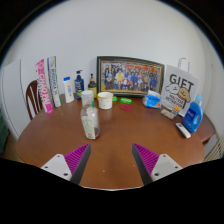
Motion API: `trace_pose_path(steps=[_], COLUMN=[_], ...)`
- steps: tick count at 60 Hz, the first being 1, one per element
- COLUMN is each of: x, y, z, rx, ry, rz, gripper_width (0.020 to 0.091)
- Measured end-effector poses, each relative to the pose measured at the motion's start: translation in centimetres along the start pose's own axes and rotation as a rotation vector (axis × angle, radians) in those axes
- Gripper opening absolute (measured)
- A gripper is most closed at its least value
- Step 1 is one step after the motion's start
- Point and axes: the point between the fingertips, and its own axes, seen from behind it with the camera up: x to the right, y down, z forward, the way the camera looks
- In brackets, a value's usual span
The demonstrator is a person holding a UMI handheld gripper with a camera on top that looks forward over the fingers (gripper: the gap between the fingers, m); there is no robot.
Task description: Pour water
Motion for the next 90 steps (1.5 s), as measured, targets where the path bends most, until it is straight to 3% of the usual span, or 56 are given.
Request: trace_pose_path(steps=[12, 27, 30, 34, 49, 66, 81, 90], x=[-7.1, -8.3, -8.4, -8.1, -8.1, -1.0, 10.7, 13.2], y=[-2.8, -5.3, -5.6, -5.5, -6.4, -14.4, -24.1, -28.7], z=[7.5, 16.7, 17.6, 18.6, 18.4, 17.7, 22.8, 26.3], rx=[0.092, 0.171, 0.179, 0.192, 0.190, 0.196, 0.139, 0.119], ry=[-0.050, 0.007, -0.003, 0.017, 0.020, 0.182, 0.487, 0.607], rz=[0.015, 0.019, 0.007, -0.010, -0.003, -0.192, -0.729, -1.112], gripper_width=[0.0855, 0.0841, 0.0769, 0.0564, 0.0415, 0.0412, 0.0412, 0.0412])
